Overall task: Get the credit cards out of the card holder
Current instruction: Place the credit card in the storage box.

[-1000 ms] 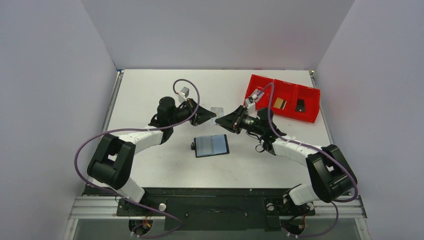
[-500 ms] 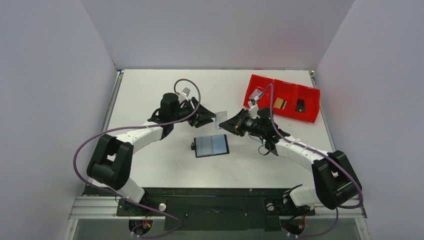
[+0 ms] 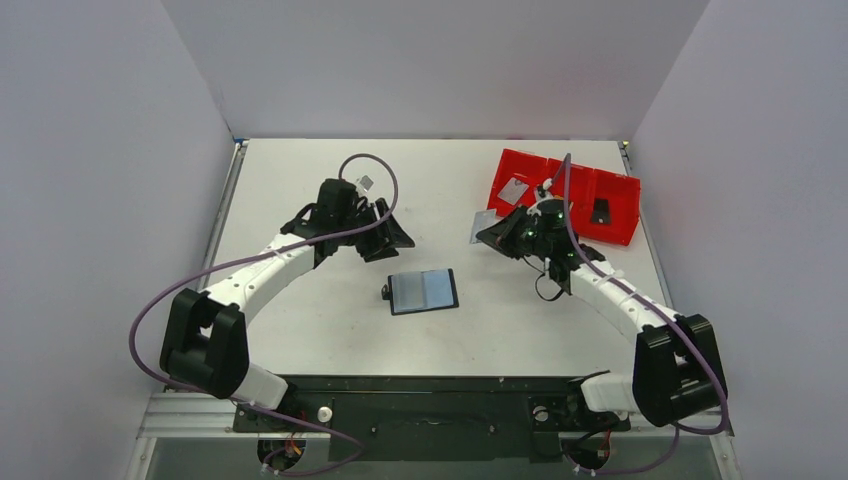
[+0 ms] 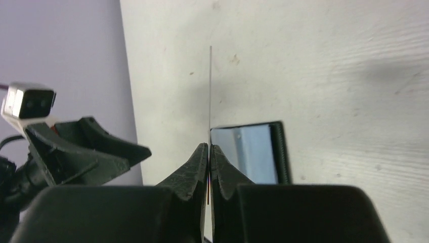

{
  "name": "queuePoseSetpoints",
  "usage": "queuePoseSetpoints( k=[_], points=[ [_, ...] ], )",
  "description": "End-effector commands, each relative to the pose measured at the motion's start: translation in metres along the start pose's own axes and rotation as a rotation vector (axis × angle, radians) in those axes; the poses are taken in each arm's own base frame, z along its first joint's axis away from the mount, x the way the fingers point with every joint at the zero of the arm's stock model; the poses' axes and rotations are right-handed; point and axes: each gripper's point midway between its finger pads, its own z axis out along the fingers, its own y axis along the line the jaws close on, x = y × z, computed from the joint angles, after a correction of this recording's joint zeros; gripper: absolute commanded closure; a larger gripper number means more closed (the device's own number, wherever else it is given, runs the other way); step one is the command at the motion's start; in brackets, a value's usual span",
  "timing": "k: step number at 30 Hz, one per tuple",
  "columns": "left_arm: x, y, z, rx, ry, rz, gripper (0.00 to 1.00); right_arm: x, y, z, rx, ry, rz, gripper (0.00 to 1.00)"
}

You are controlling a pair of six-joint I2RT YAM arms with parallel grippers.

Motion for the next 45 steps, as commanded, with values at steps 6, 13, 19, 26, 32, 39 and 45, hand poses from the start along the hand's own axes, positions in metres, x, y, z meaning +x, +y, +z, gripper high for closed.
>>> queuePoseSetpoints(
  k=[6,13,19,26,32,39,45],
  points=[
    [0.001,0.008,-0.028,-0.071,-0.013,0.147,0.46,-0.09,-0.035,0.0,0.252,-0.168,-0.129,1.0],
    [0.009,0.009,-0.031,-0.064,0.019,0.181,0.45,-0.136,-0.055,0.021,0.351,-0.176,-0.144,1.0],
    [0.012,0.01,-0.037,-0.071,0.023,0.203,0.45,-0.163,-0.061,0.038,0.38,-0.181,-0.144,1.0],
    [0.013,0.008,-0.043,-0.067,0.021,0.215,0.45,-0.188,-0.063,0.051,0.4,-0.216,-0.133,1.0],
    [0.013,0.006,-0.043,-0.059,0.018,0.214,0.44,-0.201,-0.077,0.075,0.422,-0.2,-0.102,1.0],
    [0.011,0.002,-0.046,-0.053,0.009,0.214,0.44,-0.223,-0.087,0.093,0.435,-0.21,-0.07,1.0],
    [0.012,0.002,-0.047,-0.053,0.006,0.212,0.44,-0.236,-0.092,0.098,0.449,-0.213,-0.059,0.82]
  ],
)
